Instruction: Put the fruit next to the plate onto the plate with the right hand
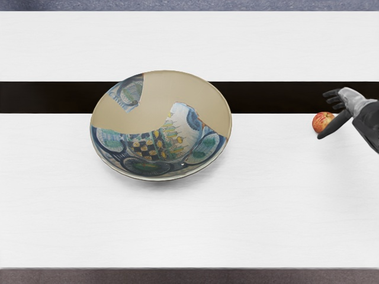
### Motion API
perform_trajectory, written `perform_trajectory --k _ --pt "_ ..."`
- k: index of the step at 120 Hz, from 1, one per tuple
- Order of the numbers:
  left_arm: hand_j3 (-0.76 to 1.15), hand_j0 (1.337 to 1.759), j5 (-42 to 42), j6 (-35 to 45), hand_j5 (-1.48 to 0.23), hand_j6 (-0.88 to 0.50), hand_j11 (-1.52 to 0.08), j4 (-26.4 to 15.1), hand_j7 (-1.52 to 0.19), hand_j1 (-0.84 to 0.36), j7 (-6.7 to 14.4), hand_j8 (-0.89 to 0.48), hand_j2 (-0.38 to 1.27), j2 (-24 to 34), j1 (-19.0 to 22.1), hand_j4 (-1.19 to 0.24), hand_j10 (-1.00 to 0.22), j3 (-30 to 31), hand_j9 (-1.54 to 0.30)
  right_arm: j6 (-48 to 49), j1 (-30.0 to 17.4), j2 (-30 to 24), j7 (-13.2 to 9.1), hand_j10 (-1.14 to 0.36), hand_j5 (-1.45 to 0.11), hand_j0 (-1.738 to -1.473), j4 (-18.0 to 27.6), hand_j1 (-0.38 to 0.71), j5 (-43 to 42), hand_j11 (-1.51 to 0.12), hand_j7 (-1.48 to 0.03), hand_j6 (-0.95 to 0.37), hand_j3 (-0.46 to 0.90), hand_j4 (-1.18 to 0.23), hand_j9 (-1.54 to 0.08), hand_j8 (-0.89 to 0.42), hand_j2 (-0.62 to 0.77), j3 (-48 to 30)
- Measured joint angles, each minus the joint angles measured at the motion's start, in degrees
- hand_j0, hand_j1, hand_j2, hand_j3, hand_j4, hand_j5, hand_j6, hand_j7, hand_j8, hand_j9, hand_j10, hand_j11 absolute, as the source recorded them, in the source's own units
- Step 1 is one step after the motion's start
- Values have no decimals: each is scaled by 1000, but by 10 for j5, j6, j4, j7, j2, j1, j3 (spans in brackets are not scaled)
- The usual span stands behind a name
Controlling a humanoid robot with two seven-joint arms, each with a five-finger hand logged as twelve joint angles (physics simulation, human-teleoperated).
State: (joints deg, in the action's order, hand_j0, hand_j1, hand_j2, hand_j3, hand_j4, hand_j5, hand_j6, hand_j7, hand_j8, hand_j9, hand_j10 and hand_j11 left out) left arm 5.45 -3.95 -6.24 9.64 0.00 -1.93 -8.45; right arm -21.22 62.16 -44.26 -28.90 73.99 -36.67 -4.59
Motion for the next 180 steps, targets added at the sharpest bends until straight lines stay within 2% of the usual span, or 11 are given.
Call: perform_trajectory --k 40,65,78,114,128,141,149,160,168,177,180 --pt "0 1658 0 0 -313 -241 -313 0 -313 60 0 -241 48 0 0 -241 -241 0 -313 -33 1 12 0 -319 -413 -1658 0 29 0 -412 -412 -321 0 -320 -412 -320 -60 18" --pt "0 1658 0 0 -313 -241 -313 0 -313 60 0 -241 48 0 0 -241 -241 0 -313 -46 1 17 0 -370 -466 -1658 0 85 -2 -475 -475 -372 0 -377 -476 -330 -67 27" --pt "0 1658 0 0 -313 -241 -313 0 -313 60 0 -241 48 0 0 -241 -241 0 -313 -49 1 23 0 -344 -461 -1658 -2 95 -5 -491 -490 -392 0 -411 -488 -336 -64 30" --pt "0 1658 0 0 -313 -241 -313 0 -313 60 0 -242 48 0 0 -241 -241 0 -313 -62 3 40 -6 -433 -408 -1658 -17 79 -17 -493 -489 -412 0 -464 -497 -390 -46 45" --pt "0 1658 0 0 -313 -242 -313 0 -313 60 0 -242 48 0 0 -241 -241 0 -313 -64 2 52 -8 -395 -385 -1656 -29 63 -16 -467 -478 -390 -4 -472 -464 -270 -35 52" --pt "0 1658 0 0 -313 -242 -313 0 -313 60 0 -242 48 0 0 -241 -242 0 -313 -66 2 59 -9 -463 -367 -1652 -36 56 -19 -435 -490 -432 -8 -522 -438 -338 -12 55" --pt "0 1658 0 0 -313 -242 -313 0 -313 60 0 -242 48 0 0 -241 -242 0 -313 -65 2 61 -10 -457 -427 -1653 -38 103 -17 -492 -537 -396 -1 -544 -485 -299 -26 56" --pt "0 1658 0 0 -313 -241 -313 0 -313 60 0 -242 48 0 0 -241 -241 0 -313 -64 2 60 -11 -526 -548 -1655 -38 202 -10 -603 -633 -466 0 -586 -594 -386 -55 57" --pt "0 1658 0 0 -313 -241 -313 0 -313 60 0 -242 48 0 0 -241 -241 0 -313 -63 1 59 -12 -560 -628 -1654 -39 247 -9 -678 -702 -479 -2 -623 -669 -414 46 57" --pt "0 1658 0 0 -313 -242 -313 0 -313 60 0 -242 48 0 0 -242 -242 0 -313 -63 1 59 -12 -568 -708 -1654 -41 287 -8 -759 -773 -498 -1 -664 -748 -431 231 57" --pt "0 1658 0 0 -313 -242 -313 0 -313 60 0 -242 48 0 0 -242 -242 0 -313 -63 1 59 -12 -573 -730 -1653 -41 279 -8 -782 -794 -508 -1 -676 -771 -436 240 57"
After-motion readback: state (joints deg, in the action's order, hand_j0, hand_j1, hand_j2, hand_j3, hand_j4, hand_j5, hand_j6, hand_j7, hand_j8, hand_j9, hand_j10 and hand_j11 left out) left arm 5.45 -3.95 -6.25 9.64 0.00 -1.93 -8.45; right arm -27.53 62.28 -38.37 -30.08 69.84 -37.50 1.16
